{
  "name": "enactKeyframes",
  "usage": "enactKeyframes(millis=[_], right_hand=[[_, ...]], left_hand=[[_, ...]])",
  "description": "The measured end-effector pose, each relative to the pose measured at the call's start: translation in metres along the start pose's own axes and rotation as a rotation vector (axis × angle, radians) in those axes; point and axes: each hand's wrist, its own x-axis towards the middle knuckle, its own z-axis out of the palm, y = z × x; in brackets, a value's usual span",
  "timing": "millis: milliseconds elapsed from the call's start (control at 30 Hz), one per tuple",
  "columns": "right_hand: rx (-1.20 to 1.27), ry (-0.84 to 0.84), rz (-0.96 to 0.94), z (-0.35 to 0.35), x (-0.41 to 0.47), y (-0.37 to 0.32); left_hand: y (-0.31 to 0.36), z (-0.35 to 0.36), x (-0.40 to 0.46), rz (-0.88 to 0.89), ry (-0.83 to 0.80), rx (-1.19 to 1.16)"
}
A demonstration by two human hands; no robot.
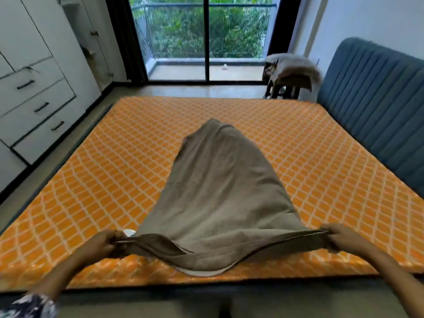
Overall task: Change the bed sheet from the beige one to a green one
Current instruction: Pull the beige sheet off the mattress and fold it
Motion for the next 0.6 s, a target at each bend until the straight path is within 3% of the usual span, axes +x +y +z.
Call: enactKeyframes(millis=[100, 267, 500, 600], right_hand=[[-0.123, -0.108, 0.031, 0.053, -0.021, 0.015], [-0.254, -0.214, 0.020, 0.117, -0.039, 0.026], [-0.443, -0.597, 0.188, 0.134, -0.011, 0.016], [-0.395, -0.550, 0.175, 0.113, 0.031, 0.008]], left_hand=[[0.038, 0.045, -0.065, -0.037, -0.156, 0.133], [0.039, 0.089, -0.079, -0.066, -0.103, 0.270], [0.042, 0.108, -0.047, -0.304, -0.596, 0.502], [0.069, 0.089, -0.014, -0.331, -0.681, 0.610]])
